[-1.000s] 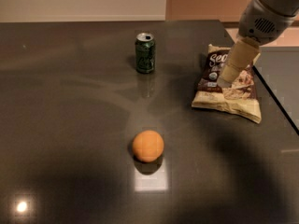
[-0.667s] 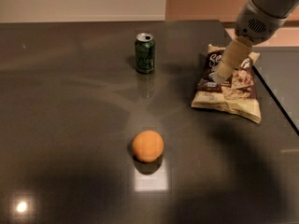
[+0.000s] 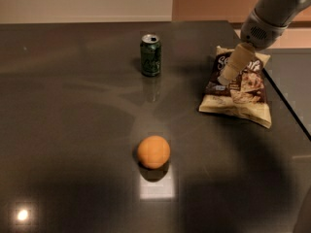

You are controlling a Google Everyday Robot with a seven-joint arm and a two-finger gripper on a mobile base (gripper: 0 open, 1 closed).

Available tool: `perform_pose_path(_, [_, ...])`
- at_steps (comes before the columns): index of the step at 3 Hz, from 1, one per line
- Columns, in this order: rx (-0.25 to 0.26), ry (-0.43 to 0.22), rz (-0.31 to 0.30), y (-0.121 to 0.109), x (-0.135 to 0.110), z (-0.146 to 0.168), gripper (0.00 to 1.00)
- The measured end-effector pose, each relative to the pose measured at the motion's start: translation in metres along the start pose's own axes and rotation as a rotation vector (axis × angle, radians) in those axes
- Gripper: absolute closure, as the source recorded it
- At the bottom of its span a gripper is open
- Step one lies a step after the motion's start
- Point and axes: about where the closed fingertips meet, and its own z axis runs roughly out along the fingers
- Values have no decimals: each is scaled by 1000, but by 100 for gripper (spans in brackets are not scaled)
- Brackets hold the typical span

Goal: Move brown chip bag near orange

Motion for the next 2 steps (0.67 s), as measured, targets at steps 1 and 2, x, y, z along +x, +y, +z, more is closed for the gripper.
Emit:
perform_pose_path(1, [4, 10, 30, -20, 8, 16, 0])
perform_pose_path(2, [19, 14, 37, -37, 14, 22, 0])
